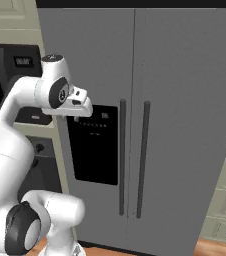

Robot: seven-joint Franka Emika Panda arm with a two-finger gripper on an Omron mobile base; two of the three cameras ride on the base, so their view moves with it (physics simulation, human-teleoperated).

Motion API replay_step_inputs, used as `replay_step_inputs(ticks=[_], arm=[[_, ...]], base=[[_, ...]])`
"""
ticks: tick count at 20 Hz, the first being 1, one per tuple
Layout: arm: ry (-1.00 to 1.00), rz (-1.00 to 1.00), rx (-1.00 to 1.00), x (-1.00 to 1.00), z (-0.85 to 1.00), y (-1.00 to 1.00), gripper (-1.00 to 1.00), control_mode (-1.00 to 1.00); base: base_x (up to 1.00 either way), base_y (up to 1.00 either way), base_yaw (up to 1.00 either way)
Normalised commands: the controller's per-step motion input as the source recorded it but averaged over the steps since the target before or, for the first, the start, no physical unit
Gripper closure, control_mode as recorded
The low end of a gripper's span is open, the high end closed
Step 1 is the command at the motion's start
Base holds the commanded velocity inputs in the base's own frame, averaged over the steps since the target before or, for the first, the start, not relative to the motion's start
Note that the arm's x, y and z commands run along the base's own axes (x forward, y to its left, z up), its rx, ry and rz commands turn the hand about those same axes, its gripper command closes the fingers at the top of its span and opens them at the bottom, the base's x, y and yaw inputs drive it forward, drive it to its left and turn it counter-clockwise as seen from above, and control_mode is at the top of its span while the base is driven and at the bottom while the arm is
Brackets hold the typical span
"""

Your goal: Take the fish from the oven and place it on the plate on the counter.

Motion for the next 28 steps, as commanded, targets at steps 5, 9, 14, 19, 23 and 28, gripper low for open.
replay_step_inputs(ticks=[5,9,14,19,23,28], arm=[[-0.01,0.09,-0.01,-0.59,0.00,0.28,-1.00,-1.00],[-0.13,0.31,-0.08,-0.53,-0.21,0.78,-1.00,-1.00],[-0.25,0.38,-0.24,-0.33,-0.54,0.97,-1.00,-1.00],[-0.11,0.25,-0.29,-0.09,-0.95,1.00,-1.00,-1.00],[-0.03,0.20,-0.36,-0.16,-0.82,1.00,-1.00,-1.00],[-0.01,0.15,-0.40,-0.05,-0.40,1.00,-1.00,-1.00]], base=[[0.00,0.00,0.00],[0.00,0.00,0.00],[0.00,0.00,0.00],[0.00,0.00,0.00],[0.00,0.00,0.00],[0.00,0.00,0.00]])
